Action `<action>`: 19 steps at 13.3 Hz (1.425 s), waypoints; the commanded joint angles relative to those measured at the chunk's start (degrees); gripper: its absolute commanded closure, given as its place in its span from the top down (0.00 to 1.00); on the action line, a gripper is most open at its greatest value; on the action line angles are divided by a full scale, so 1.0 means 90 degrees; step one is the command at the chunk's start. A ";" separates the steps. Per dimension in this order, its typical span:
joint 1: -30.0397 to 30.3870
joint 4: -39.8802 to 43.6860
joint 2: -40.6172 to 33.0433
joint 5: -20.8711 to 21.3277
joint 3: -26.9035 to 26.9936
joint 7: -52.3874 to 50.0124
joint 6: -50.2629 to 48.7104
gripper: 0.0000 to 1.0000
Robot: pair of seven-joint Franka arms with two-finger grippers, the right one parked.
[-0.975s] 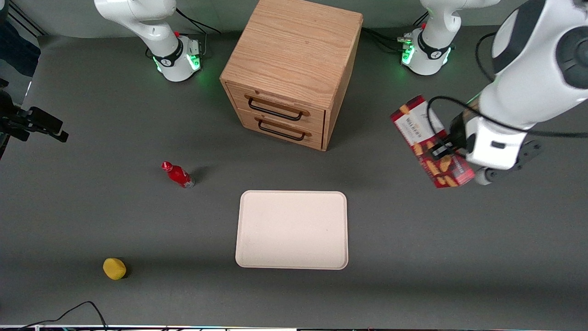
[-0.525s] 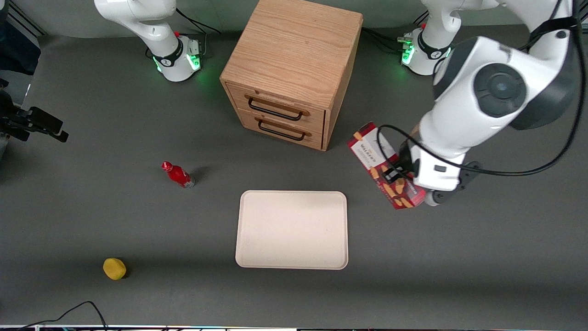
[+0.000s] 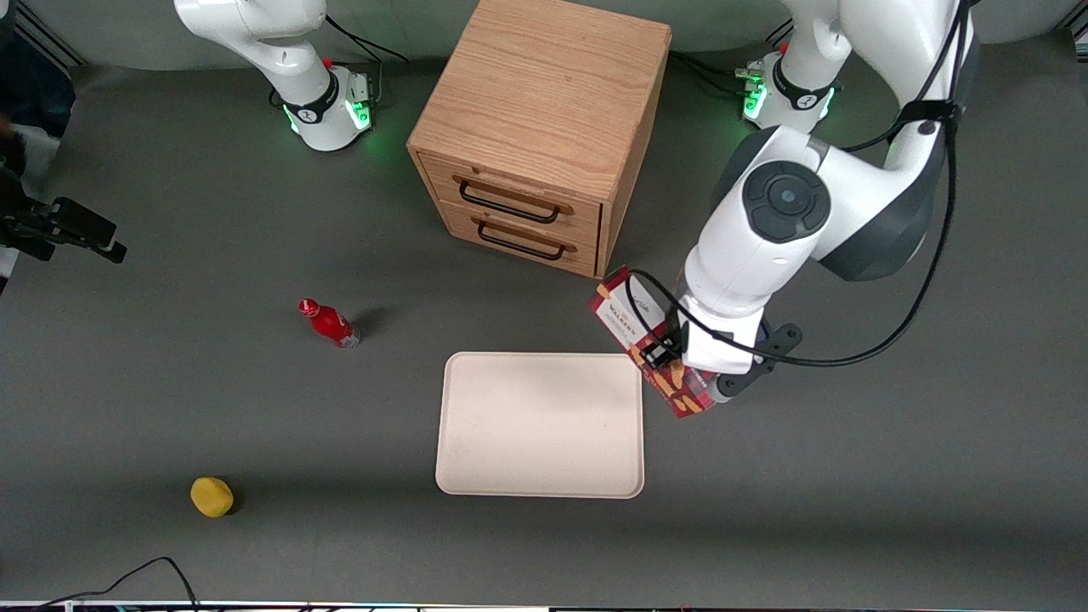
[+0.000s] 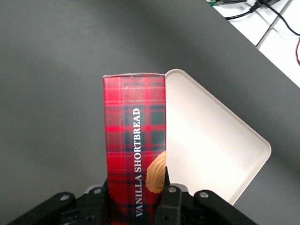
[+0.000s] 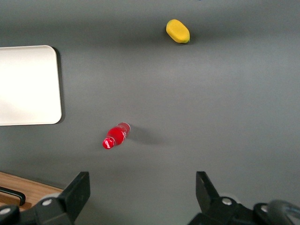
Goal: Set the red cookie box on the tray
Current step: 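Lower the held cookie box onto the tray and open the left gripper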
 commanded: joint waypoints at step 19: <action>-0.1036 0.0547 0.2416 0.1708 0.0333 0.0441 0.2000 0.00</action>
